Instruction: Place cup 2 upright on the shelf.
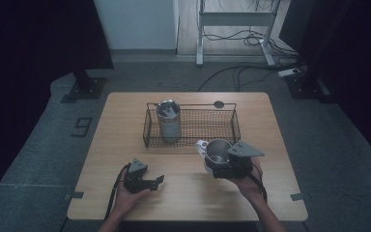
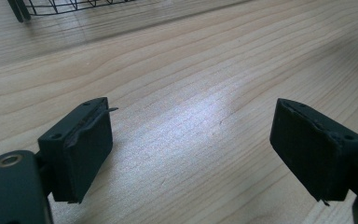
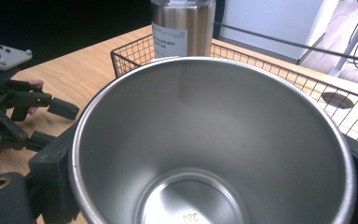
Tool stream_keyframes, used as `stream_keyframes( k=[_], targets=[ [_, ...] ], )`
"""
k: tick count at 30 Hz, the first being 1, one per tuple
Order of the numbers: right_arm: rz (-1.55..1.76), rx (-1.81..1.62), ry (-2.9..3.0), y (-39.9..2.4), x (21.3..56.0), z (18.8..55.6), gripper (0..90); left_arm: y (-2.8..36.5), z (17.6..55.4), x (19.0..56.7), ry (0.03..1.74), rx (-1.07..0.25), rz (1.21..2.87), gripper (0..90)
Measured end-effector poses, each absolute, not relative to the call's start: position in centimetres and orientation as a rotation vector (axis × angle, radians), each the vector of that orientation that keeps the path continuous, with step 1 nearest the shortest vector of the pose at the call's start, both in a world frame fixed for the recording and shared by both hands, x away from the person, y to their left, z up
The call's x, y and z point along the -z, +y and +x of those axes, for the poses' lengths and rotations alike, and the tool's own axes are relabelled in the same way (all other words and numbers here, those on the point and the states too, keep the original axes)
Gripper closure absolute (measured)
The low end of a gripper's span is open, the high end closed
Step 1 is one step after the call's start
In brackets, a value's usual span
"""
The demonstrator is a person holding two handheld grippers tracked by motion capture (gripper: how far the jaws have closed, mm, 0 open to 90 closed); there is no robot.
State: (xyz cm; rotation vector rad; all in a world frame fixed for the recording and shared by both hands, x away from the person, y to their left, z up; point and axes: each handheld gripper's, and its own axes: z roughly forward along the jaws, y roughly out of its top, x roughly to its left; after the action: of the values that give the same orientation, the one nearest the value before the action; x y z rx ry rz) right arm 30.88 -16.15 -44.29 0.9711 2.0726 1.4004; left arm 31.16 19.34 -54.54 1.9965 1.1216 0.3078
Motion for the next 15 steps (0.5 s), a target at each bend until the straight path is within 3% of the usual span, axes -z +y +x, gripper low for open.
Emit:
stream_keyframes(
  k=[15],
  targets=[
    [0.967,-1.415,2.043,-16.4,42.2,32.0,6.6,19.3,31.1,54.5,1.126,-0.315,2.001,13.8]
  ],
)
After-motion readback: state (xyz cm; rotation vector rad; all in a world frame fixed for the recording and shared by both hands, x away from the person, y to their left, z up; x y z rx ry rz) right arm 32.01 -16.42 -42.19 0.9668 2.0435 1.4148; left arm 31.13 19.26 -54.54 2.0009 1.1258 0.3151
